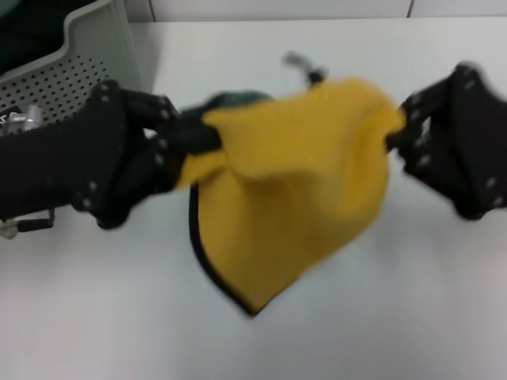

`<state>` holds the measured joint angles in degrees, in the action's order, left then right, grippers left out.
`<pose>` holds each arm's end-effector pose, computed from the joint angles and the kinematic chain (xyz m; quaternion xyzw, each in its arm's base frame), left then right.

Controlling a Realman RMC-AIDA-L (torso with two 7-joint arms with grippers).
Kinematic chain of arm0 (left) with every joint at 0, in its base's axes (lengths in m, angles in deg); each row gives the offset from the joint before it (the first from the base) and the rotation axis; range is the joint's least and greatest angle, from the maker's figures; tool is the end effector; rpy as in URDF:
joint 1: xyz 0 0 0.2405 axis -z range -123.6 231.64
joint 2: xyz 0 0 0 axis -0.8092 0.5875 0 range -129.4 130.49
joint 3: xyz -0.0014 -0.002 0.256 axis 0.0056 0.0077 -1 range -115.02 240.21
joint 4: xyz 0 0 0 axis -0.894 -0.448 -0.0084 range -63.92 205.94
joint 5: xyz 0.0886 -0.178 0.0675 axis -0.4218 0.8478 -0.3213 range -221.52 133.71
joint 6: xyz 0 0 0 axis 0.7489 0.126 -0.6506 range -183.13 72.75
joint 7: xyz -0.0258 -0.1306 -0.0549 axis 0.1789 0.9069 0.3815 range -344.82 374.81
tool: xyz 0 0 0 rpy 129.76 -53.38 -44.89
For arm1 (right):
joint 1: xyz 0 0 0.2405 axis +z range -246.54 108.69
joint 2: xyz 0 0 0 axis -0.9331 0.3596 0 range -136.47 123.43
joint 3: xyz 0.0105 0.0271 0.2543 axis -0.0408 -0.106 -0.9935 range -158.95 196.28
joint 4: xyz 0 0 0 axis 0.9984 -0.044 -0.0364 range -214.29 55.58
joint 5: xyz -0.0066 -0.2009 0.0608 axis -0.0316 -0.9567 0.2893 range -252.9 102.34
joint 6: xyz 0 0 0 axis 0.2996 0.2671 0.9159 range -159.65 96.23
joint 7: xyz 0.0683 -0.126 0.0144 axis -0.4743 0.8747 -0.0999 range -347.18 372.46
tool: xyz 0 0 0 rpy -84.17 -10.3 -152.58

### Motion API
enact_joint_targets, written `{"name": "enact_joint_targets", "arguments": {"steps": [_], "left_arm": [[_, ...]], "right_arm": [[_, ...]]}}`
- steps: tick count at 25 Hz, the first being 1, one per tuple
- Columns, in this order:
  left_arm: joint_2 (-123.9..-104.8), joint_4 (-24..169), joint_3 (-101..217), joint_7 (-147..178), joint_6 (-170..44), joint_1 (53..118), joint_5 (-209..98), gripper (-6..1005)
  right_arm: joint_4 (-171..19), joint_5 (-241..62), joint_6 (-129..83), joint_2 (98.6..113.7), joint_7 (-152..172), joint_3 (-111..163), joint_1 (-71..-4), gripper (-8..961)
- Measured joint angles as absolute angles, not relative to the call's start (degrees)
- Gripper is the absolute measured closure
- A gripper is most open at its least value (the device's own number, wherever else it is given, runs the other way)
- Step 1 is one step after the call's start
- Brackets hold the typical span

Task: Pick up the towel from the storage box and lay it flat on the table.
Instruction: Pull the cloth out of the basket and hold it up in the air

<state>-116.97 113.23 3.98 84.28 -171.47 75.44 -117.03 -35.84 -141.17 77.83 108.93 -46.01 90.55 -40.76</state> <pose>-0.2001 0.2631 0.0485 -0.8561 0.0064 -0.5162 0.0255 0.1539 0.2895 0.0327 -0.8579 -0.1315 0.4965 0.0165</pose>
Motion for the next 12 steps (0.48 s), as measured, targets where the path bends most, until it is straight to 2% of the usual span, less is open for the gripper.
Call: {"name": "enact_joint_targets", "arguments": {"steps": [5,12], "left_arm": [[-117.56,106.88,6.88,81.98,-171.46,75.15,-117.01,931],[-118.03,101.76,6.96,81.42,-171.46,74.97,-116.79,797]], "right_arm": [[-29.3,-140.76,77.48,108.98,-49.2,84.96,-42.13,952],[-25.39,-140.48,77.33,108.94,-52.38,78.28,-41.5,951]]}}
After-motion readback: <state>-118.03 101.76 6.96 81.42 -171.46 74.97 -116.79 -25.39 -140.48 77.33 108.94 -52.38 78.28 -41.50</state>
